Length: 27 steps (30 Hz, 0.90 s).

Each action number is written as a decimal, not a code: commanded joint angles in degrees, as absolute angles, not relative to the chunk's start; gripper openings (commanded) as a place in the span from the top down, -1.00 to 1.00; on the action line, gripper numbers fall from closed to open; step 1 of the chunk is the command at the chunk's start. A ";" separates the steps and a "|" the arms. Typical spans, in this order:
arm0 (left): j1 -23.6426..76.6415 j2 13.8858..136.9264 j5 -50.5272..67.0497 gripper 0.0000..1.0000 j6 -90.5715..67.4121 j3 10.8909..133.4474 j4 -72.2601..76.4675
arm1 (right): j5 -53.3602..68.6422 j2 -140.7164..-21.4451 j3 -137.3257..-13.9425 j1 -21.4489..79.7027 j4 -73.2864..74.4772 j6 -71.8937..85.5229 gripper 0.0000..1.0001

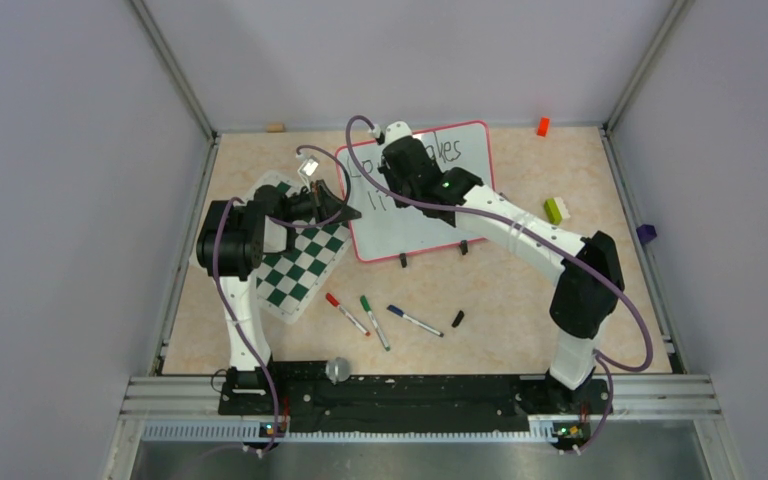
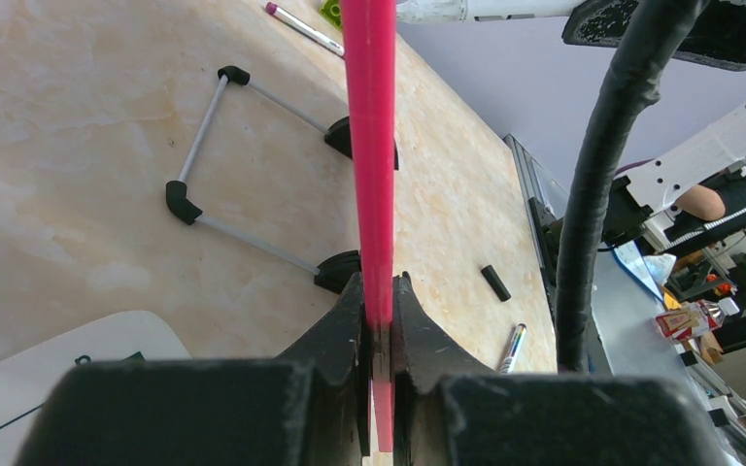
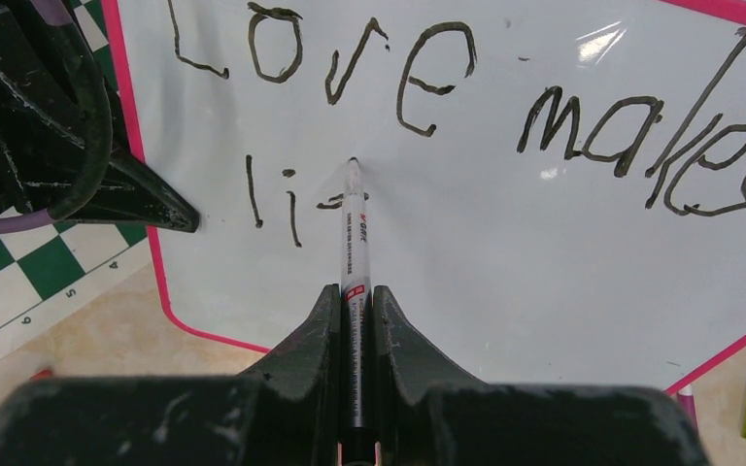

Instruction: Write a sentence on the whiteboard

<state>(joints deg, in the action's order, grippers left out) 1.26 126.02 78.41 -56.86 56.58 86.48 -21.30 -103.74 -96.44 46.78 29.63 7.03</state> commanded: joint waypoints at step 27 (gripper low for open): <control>1.41 124.16 80.59 1.00 -52.73 56.72 92.75 | -18.63 -99.08 -88.42 46.39 30.90 10.26 1.00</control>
<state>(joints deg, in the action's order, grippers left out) 1.26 126.02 78.19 -56.86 56.58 85.93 -17.89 -101.25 -89.23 46.81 31.20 9.39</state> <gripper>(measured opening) 0.080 0.087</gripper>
